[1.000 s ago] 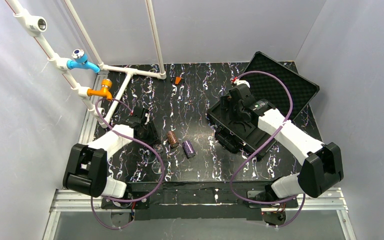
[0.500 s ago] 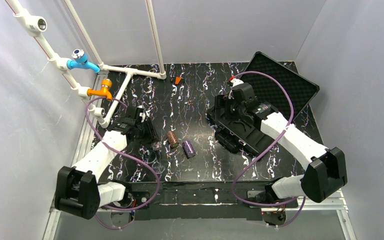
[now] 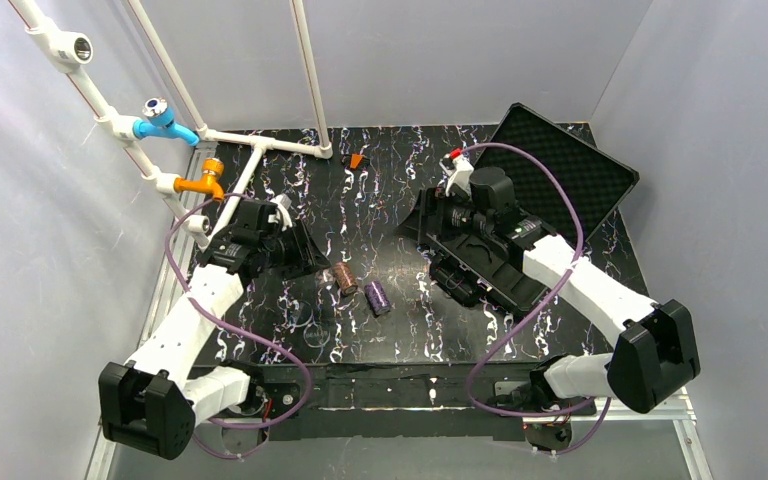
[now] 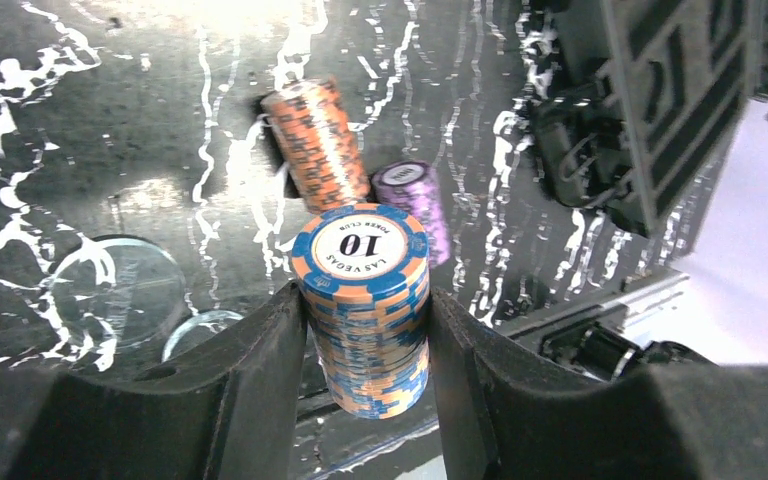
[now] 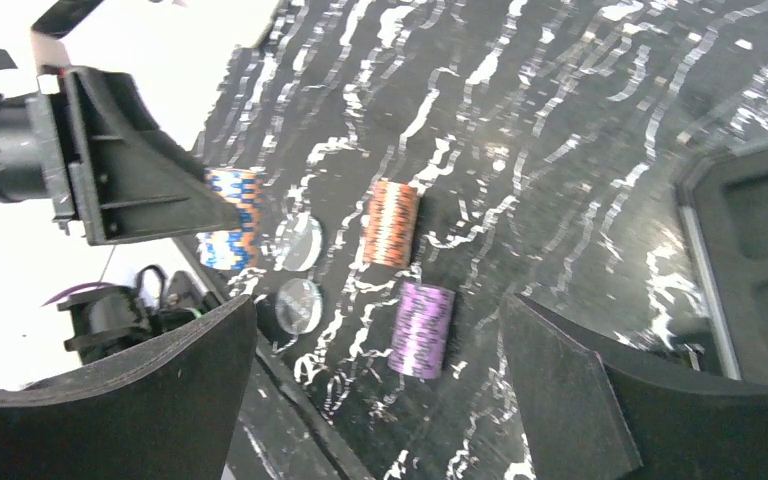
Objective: Pack up texas hold em set
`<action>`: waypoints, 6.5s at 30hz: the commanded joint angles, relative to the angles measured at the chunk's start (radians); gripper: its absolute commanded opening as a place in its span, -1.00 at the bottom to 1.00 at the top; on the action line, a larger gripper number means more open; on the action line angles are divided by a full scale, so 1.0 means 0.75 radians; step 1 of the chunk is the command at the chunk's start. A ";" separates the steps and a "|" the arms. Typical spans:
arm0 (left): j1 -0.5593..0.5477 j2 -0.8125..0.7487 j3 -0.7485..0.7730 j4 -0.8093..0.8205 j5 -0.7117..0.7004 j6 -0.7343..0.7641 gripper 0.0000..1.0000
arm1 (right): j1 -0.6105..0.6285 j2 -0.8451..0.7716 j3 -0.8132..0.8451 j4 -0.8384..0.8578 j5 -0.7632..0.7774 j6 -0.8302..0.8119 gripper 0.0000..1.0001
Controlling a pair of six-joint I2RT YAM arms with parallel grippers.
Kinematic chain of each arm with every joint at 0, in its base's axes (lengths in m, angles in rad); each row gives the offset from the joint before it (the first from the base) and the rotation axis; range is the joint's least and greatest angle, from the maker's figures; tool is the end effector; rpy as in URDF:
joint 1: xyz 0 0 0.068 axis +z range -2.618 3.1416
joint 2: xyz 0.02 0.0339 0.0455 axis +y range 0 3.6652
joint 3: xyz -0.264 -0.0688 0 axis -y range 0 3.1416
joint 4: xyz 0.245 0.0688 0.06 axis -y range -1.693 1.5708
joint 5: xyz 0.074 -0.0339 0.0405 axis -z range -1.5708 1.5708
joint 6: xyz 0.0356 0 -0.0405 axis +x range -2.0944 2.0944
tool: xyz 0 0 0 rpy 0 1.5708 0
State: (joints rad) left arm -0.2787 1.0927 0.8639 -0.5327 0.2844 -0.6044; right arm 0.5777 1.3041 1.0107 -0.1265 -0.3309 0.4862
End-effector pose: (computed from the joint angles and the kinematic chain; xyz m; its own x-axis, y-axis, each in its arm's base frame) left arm 0.2175 -0.0726 0.2761 -0.8069 -0.3364 -0.4856 0.0010 0.8212 -0.5706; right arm 0.2455 0.1739 0.3109 -0.6594 0.0977 -0.7454 -0.5168 0.6613 0.5438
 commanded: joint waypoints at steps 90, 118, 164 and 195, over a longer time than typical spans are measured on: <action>-0.007 -0.183 0.223 0.503 0.380 -0.061 -1.00 | 0.460 0.139 0.170 0.531 0.020 0.023 0.48; -0.007 -0.174 0.200 0.487 0.417 -0.084 -1.00 | 0.479 0.151 0.169 0.571 0.052 -0.026 -0.62; -0.007 -0.247 0.059 0.206 0.224 0.075 0.97 | 0.483 -0.095 0.045 -0.081 1.277 0.197 -0.97; -0.007 -0.379 -0.088 -0.171 0.066 0.331 0.97 | 0.105 0.219 0.376 -0.485 1.165 0.389 -0.97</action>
State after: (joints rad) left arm -0.2844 0.8093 0.7937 -0.6525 0.3439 -0.3836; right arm 0.6888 1.4639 1.2068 -0.5156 0.5602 0.7479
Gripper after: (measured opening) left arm 0.983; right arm 0.523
